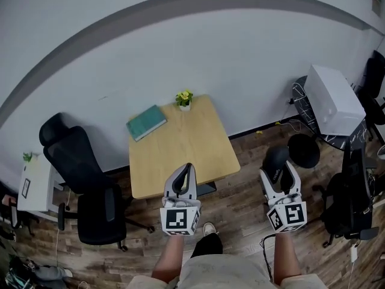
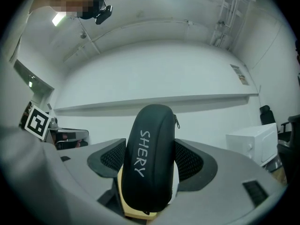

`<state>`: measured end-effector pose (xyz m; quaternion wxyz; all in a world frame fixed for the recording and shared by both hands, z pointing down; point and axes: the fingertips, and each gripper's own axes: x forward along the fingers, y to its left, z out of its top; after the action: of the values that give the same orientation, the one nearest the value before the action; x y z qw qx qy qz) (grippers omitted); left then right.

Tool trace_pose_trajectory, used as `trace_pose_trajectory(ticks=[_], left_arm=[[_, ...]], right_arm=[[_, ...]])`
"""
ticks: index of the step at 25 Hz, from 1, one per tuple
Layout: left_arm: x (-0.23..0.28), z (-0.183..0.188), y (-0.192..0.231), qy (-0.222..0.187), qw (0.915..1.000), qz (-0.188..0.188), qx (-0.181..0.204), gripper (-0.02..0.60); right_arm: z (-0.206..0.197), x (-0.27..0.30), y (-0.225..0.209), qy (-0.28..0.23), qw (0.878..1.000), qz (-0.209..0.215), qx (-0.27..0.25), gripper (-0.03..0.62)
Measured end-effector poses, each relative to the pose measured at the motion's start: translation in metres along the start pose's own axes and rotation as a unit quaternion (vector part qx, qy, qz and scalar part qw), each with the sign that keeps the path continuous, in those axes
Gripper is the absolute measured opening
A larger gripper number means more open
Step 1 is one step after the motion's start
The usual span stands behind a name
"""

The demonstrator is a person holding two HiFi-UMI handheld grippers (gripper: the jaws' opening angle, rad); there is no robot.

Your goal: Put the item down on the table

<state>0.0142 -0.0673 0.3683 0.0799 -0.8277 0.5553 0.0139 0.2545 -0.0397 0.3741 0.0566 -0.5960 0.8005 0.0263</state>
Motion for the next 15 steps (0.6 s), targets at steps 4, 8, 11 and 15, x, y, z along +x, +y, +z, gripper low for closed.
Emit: trace_pose_trajectory(ticks=[4, 8, 11, 15], left_arm=[[0.020, -0.010, 0.036, 0.007, 0.9998, -0.007, 0.019, 0.008], [0.041, -0.021, 0.080, 0.008, 0.9998, 0.016, 0.006, 0.008], [0.060, -0.029, 0.112, 0.009, 0.9996, 0.028, -0.005, 0.008], [0.081, -0.039, 0.145, 0.014, 0.9991, 0.038, -0.012, 0.008]], right_arm=[[0.002, 0.054, 0.020, 0.001, 1.000, 0.016, -0.014, 0.333], [0.002, 0.105, 0.038, 0.005, 0.999, 0.027, -0.021, 0.333], [0.001, 0.140, 0.051, 0.006, 0.999, 0.039, -0.029, 0.334], [-0.009, 0.175, 0.058, 0.019, 0.999, 0.040, -0.030, 0.333]])
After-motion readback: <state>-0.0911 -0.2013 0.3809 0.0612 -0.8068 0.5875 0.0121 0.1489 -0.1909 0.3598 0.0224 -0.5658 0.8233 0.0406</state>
